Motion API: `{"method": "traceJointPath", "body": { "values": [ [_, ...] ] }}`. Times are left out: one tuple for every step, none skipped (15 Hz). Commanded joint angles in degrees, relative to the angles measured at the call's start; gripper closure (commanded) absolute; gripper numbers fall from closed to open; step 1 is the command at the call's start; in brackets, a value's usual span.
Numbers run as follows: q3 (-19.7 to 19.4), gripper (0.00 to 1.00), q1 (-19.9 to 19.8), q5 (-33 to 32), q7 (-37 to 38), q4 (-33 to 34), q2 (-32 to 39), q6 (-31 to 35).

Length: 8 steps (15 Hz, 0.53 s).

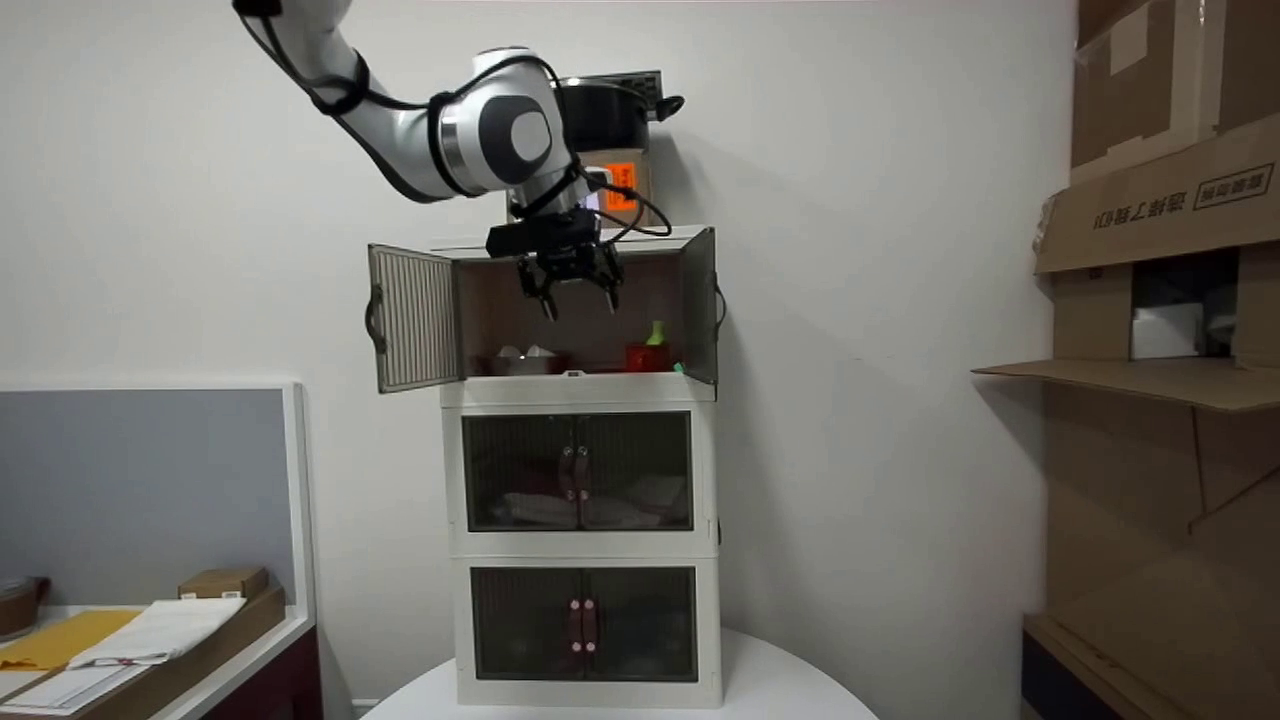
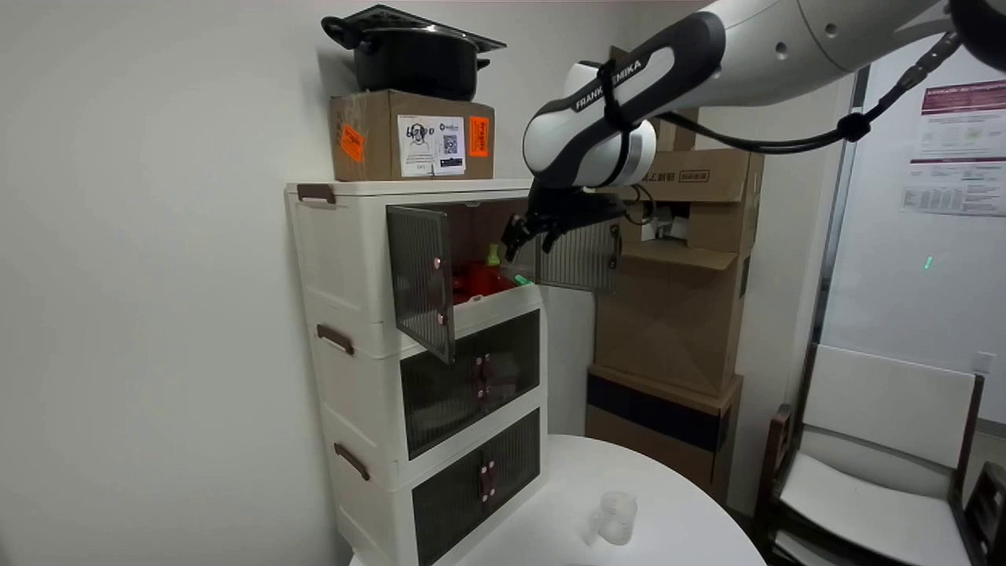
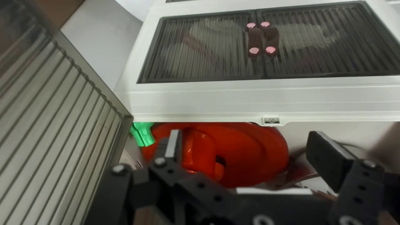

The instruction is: Open the top left cabinet door, remove the orange cup from the top cabinet and put it on the table

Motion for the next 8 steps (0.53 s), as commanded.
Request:
{"method": "traceJointPath", "body": {
  "values": [
    [0.1, 0.0, -0.02, -3.78, 3.0, 0.1, 3.96, 10.32],
    [0.08, 0.0, -0.05, -4.13, 3.31, 0.17, 4.98, 12.58],
    [0.24, 0.0, -0.22, -3.77, 2.93, 0.52, 6.11, 14.49],
    [0.36, 0.0, -0.39, -3.29, 2.86, 0.93, 7.2, 16.17],
    [0.79, 0.0, -0.77, -1.92, 2.29, 1.6, 8.36, 17.21],
    [0.98, 0.0, -1.0, -1.32, 2.31, 2.15, 9.3, 17.9],
    [1.48, 0.0, -1.42, -0.02, 2.14, 2.93, 10.03, 17.52],
    [2.09, 0.0, -1.93, 1.38, 1.74, 3.46, 10.43, 16.77]
  ]
}}
